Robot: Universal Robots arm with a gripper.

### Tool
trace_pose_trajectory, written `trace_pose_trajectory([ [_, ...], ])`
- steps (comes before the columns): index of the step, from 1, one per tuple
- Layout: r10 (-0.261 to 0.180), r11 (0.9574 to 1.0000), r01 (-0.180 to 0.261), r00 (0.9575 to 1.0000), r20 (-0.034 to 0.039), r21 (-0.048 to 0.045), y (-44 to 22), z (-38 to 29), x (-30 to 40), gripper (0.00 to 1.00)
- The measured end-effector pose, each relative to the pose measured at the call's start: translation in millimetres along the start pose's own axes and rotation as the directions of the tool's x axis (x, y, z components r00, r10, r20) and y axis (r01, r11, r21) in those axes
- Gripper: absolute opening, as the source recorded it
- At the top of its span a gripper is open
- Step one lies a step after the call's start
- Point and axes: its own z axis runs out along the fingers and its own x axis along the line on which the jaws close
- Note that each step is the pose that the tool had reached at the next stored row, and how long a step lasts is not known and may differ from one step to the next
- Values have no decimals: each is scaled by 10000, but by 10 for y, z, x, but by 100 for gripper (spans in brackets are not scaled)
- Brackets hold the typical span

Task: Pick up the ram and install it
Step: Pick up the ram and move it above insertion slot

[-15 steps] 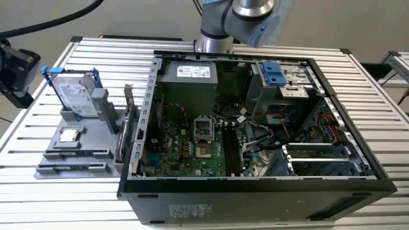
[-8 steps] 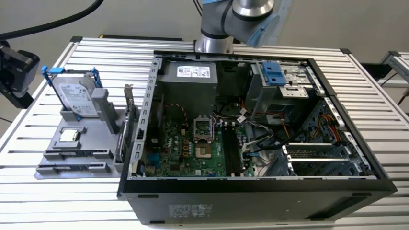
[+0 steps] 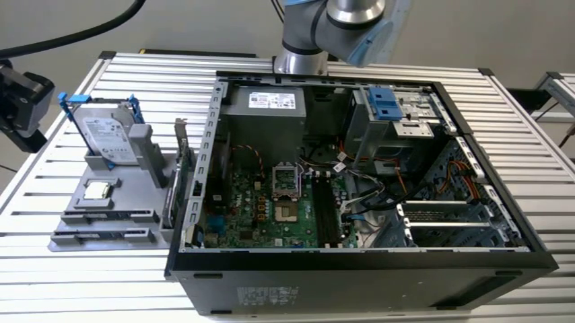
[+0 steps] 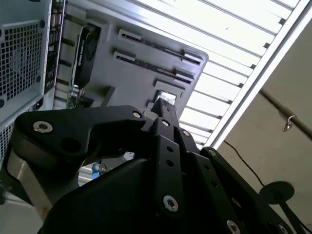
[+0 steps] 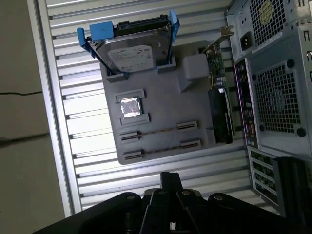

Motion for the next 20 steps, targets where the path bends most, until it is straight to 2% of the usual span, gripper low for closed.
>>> trace_pose_trajectory([
  [12,710,9975,-710,9975,-10,16,0,0,0,0],
  [14,1044,9945,-1044,9945,-7,22,0,0,0,0],
  [20,1384,9904,-1384,9904,-1,27,0,0,0,0],
])
